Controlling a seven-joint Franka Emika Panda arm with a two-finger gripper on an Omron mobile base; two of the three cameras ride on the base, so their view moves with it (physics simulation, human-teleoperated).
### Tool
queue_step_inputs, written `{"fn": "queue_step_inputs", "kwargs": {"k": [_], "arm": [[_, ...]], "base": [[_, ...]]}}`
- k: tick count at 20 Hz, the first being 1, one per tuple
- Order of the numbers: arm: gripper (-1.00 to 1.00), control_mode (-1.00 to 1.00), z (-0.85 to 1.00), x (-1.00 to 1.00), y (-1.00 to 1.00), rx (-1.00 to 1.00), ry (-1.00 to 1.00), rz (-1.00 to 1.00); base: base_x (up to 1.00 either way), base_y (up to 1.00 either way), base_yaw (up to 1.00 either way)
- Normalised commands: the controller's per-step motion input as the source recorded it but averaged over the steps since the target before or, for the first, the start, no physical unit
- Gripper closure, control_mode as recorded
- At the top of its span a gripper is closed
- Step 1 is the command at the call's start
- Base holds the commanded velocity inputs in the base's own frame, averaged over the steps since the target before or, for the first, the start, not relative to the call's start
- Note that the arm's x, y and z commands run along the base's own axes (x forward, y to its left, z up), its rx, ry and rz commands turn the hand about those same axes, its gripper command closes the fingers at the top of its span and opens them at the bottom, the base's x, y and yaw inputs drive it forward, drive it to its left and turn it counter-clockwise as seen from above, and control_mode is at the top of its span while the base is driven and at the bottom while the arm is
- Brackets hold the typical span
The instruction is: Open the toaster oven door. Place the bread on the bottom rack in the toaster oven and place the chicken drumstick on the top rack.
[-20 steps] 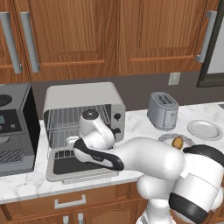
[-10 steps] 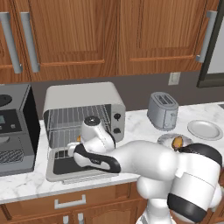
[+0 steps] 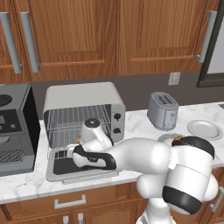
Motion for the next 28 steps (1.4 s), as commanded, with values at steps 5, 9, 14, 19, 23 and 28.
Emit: {"fn": "queue_step_inputs", "kwargs": {"k": [5,9,14,19,23,28], "arm": [[-1.00,-1.00,-0.07,0.36,0.02,0.00,0.00,0.00],[-1.00,-1.00,-0.07,0.36,0.01,0.00,0.00,0.00],[-1.00,-1.00,-0.15,0.28,0.03,0.00,0.00,0.00],[-1.00,-1.00,-0.03,0.43,0.00,0.00,0.00,0.00],[-1.00,-1.00,0.00,0.44,0.00,0.00,-0.03,0.00],[-1.00,-1.00,-0.02,0.31,0.00,0.00,-0.06,0.00]], "base": [[0.00,0.00,0.00],[0.00,0.00,0.00],[0.00,0.00,0.00],[0.00,0.00,0.00],[0.00,0.00,0.00],[0.00,0.00,0.00]]}}
